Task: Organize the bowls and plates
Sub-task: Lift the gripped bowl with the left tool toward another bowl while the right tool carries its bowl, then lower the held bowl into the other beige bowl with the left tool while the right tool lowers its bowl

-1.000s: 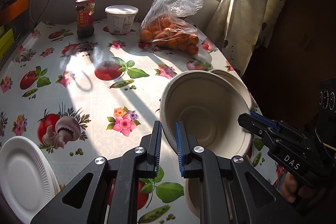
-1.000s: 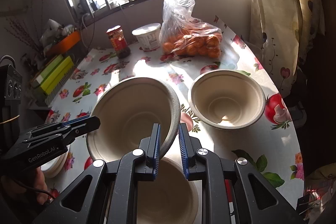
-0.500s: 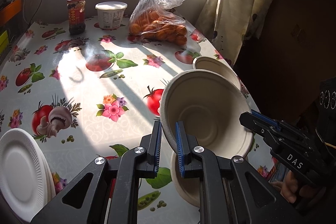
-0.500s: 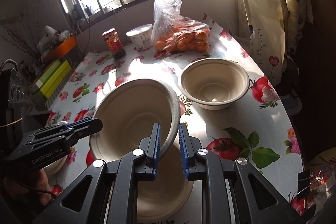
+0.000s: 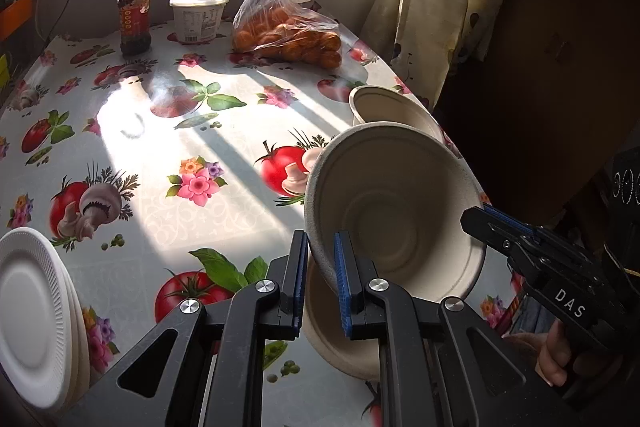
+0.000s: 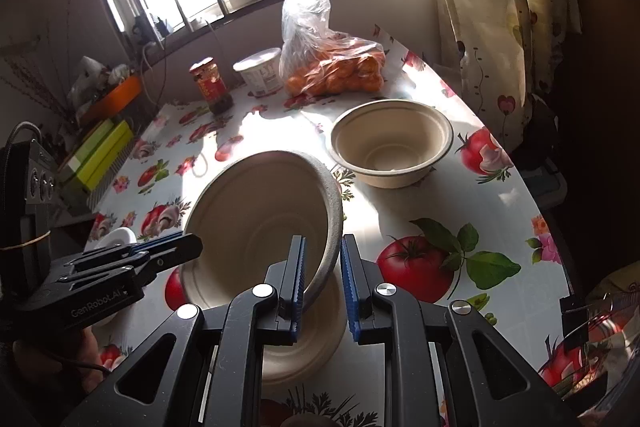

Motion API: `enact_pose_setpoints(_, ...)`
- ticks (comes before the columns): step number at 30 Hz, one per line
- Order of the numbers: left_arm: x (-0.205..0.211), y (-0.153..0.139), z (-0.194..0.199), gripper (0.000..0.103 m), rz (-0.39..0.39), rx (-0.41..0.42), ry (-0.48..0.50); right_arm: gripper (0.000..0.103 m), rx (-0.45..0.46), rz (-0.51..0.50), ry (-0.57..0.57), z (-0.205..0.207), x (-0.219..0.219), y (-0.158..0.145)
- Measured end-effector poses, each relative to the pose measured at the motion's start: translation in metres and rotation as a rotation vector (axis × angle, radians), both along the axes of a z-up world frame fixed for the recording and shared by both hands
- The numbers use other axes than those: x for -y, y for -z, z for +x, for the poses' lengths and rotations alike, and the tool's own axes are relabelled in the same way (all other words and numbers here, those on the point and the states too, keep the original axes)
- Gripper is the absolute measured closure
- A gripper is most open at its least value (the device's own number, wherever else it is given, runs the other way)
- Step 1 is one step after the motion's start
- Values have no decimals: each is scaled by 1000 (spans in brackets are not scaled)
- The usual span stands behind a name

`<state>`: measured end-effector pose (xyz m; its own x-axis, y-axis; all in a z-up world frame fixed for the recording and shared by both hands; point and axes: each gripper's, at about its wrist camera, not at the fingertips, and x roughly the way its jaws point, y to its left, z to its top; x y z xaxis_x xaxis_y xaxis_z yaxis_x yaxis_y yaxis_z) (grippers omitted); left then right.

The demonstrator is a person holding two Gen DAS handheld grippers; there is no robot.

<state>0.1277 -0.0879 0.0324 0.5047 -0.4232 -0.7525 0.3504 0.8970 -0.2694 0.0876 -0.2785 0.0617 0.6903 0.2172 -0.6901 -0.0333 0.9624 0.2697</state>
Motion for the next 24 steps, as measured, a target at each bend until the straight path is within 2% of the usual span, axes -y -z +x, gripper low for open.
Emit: enact_pose_setpoints(24,-2,14,-18,89,16,-33,1,85,-53,27,9,-18,0,20)
